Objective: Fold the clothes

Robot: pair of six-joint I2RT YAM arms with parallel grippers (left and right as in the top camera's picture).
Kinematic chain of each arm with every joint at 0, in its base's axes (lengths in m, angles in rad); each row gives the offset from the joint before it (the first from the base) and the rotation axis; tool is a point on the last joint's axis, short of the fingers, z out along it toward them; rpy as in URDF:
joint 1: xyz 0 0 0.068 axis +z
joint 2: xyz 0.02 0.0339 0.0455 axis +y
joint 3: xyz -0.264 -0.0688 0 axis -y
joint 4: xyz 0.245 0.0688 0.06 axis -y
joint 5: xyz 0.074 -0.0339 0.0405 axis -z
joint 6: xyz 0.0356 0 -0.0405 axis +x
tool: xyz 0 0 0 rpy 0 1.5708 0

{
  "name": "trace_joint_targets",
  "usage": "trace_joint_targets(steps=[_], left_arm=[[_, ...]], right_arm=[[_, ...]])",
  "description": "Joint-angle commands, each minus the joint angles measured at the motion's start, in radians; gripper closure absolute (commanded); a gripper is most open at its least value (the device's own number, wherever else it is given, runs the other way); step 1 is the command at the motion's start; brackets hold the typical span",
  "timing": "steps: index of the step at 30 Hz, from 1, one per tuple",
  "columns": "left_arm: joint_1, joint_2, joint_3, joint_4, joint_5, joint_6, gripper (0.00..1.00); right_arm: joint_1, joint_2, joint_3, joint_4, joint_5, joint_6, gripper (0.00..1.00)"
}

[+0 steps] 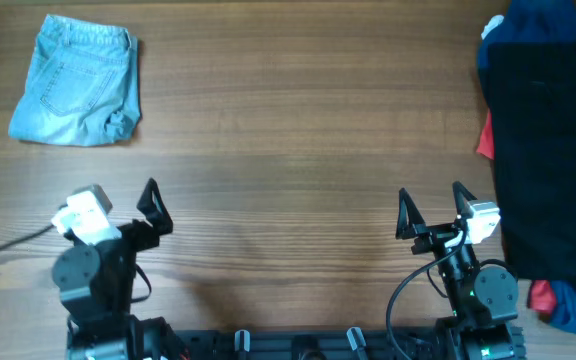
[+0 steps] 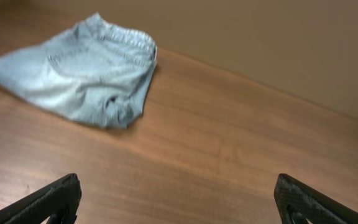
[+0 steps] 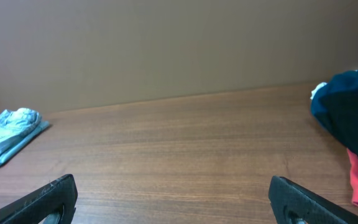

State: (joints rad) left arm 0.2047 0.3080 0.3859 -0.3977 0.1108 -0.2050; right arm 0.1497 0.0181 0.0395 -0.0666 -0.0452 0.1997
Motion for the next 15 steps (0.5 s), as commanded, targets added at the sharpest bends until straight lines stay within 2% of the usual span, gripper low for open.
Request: trace_joint_targets(steps=[1, 8, 15], left_arm=[[-0.003, -0.14, -0.123, 0.031, 0.032, -0.093, 0.0], [-0.003, -0.293, -0.278, 0.123, 0.039, -0.095, 0.0], [-0.003, -0.305, -0.346, 0.271, 0.039, -0.095, 0.0]], right_arm=[[0.003, -0.008, -0.003, 0.003, -0.015, -0.016, 0.0], [0.003, -0.008, -0.003, 0.003, -0.016, -0.016, 0.01], [0.003, -0.008, -0.003, 0.003, -0.016, -0.016, 0.0]])
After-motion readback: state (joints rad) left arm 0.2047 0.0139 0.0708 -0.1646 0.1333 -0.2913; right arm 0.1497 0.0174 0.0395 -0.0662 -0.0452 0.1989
